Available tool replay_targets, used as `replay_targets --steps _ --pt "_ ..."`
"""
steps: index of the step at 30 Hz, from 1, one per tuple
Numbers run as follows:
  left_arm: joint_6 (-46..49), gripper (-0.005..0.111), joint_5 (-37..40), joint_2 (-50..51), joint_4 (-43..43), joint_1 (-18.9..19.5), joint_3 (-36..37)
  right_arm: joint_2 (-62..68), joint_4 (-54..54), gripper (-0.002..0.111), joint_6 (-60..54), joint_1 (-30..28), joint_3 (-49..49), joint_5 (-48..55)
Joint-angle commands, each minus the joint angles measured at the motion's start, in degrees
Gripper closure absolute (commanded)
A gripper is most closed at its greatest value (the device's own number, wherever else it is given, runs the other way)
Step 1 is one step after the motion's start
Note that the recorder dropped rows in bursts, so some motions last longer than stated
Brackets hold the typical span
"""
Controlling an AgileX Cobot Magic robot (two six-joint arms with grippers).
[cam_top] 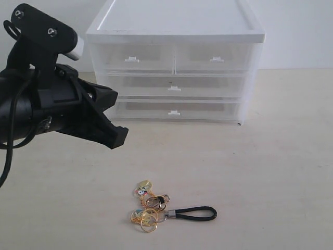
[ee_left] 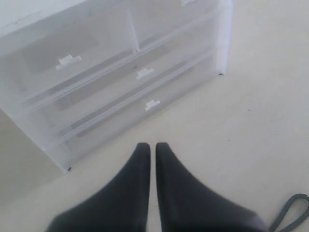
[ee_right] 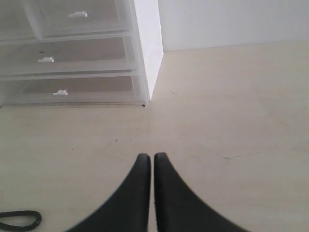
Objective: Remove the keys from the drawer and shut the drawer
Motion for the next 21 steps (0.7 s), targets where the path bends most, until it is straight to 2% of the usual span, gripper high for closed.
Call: replay_targets --steps 1,10,21 --pt "-0.5 0.103 0.1 -0.5 -0.5 -0.3 0.2 -0.2 -0.1 0.109 -0.7 -0.1 0.0 0.2" --pt "-0.5 0.103 0.1 -0.5 -0.5 -0.3 0.2 -0.2 -1.4 0.109 -0.7 -3.9 0.0 0.3" --pt "-0.5 0.103 0.1 -0.5 -0.5 -0.3 0.2 -0.2 -1.2 0.109 -0.7 -3.9 0.0 0.3"
